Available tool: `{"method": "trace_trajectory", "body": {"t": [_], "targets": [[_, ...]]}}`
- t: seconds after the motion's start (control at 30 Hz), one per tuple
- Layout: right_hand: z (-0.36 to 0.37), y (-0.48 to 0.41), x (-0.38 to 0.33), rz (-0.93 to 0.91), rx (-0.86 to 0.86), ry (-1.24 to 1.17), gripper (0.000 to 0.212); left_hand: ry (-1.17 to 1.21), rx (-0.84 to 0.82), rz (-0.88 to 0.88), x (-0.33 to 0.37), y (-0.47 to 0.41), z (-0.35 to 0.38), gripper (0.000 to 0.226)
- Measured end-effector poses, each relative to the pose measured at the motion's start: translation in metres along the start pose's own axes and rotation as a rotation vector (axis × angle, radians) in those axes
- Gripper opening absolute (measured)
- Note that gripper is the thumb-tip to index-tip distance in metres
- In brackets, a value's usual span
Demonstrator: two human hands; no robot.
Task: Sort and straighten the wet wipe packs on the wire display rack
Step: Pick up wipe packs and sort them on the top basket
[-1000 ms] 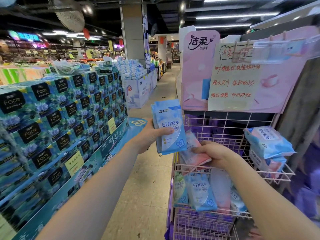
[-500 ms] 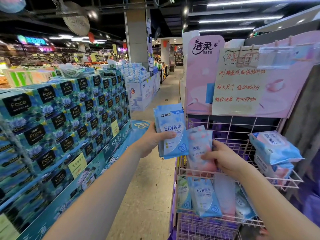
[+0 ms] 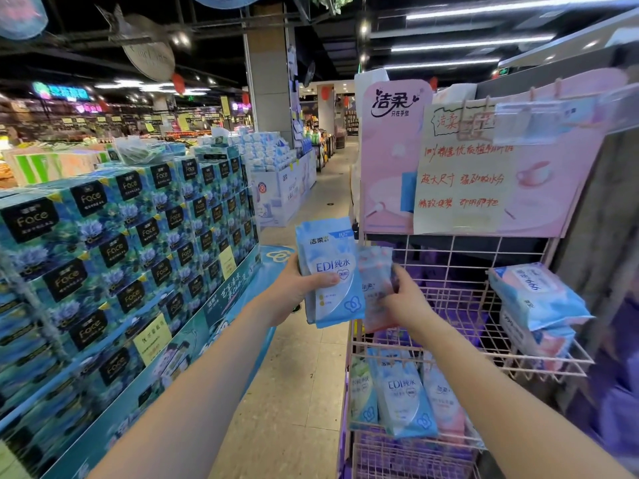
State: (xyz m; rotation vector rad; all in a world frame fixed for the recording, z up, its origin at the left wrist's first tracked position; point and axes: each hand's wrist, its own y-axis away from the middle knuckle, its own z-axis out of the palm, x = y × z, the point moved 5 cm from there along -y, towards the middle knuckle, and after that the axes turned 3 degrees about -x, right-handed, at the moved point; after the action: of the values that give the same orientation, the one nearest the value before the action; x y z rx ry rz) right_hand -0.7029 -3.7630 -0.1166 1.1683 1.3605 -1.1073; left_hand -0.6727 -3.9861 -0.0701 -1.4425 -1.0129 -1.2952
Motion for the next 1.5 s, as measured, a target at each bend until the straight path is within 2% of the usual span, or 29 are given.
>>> {"method": "trace_trajectory", "body": {"t": [0.1, 0.2, 0.33, 0.43, 0.53, 0.63, 0.77, 0.97, 1.1, 1.2, 1.27, 1.33, 1.37, 1.43, 1.47, 1.5], "targets": [[-0.004, 0.003, 0.002, 0.039, 0.106, 0.062, 0.073, 0.001, -0.003, -0.014, -0.003, 0.000, 0.001, 0.092], [-0.008, 0.004, 0.005, 0.067, 0.129, -0.019, 0.066, 0.006, 0.006, -0.019, -0.004, 0.000, 0.001, 0.094], [-0.010, 0.004, 0.007, 0.095, 0.156, -0.031, 0.068, 0.015, 0.034, -0.017, -0.002, -0.001, -0.001, 0.098], [-0.008, 0.006, 0.008, 0.177, 0.149, 0.121, 0.067, 0.021, 0.046, -0.016, -0.003, -0.001, 0.002, 0.097], [-0.005, 0.007, 0.006, 0.197, 0.152, 0.268, 0.058, 0.037, 0.050, -0.018, -0.006, 0.000, 0.004, 0.096], [-0.006, 0.012, 0.006, 0.153, 0.201, 0.344, 0.048, 0.035, 0.050, -0.013, -0.006, 0.001, 0.006, 0.100], [-0.006, 0.019, 0.000, 0.049, 0.282, 0.432, 0.050, 0.038, 0.061, -0.002, 0.000, 0.001, 0.007, 0.103], [-0.014, 0.028, -0.001, -0.008, 0.422, 0.466, 0.021, 0.030, 0.045, 0.020, 0.004, 0.003, 0.005, 0.097], [-0.014, 0.022, 0.000, 0.019, 0.377, 0.398, 0.011, 0.008, 0.031, 0.034, 0.007, 0.007, 0.010, 0.090], [-0.005, 0.017, 0.006, 0.102, 0.221, 0.566, 0.027, 0.010, 0.034, 0.041, 0.010, 0.007, 0.018, 0.094], [-0.005, 0.018, 0.007, 0.137, 0.185, 0.617, 0.034, 0.002, 0.006, 0.047, 0.013, 0.007, 0.027, 0.093], [-0.012, 0.025, -0.006, 0.102, 0.227, 0.538, 0.042, 0.006, -0.013, 0.040, 0.014, 0.008, 0.035, 0.092], [-0.019, 0.032, -0.017, 0.058, 0.303, 0.467, 0.042, 0.010, -0.016, 0.036, 0.015, 0.007, 0.039, 0.088], [-0.035, 0.047, -0.043, -0.067, 0.430, 0.111, 0.032, 0.010, -0.030, 0.046, 0.015, 0.006, 0.047, 0.073], [-0.037, 0.054, -0.055, -0.104, 0.374, -0.122, 0.027, 0.004, -0.048, 0.056, 0.015, 0.005, 0.053, 0.063], [-0.032, 0.062, -0.068, -0.117, 0.232, -0.287, 0.029, -0.003, -0.066, 0.069, 0.017, 0.005, 0.060, 0.056]]}}
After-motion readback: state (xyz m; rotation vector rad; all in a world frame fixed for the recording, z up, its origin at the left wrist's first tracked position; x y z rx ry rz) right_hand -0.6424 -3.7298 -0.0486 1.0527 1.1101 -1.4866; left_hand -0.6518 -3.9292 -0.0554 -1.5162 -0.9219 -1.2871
